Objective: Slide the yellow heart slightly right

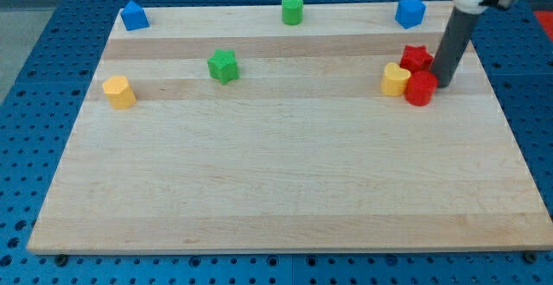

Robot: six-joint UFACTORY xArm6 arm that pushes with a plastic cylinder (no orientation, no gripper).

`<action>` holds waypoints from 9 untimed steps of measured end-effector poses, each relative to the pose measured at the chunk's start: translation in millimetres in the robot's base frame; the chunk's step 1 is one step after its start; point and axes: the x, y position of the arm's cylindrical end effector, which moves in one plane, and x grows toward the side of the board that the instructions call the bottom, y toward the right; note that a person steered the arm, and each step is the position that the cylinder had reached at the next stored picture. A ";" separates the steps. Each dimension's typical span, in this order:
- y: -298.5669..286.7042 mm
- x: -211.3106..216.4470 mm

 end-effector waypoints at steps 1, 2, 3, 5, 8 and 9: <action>-30.1 50.9; -59.0 91.0; -75.8 97.0; -176.0 95.2; -130.6 -32.3; -103.8 -31.1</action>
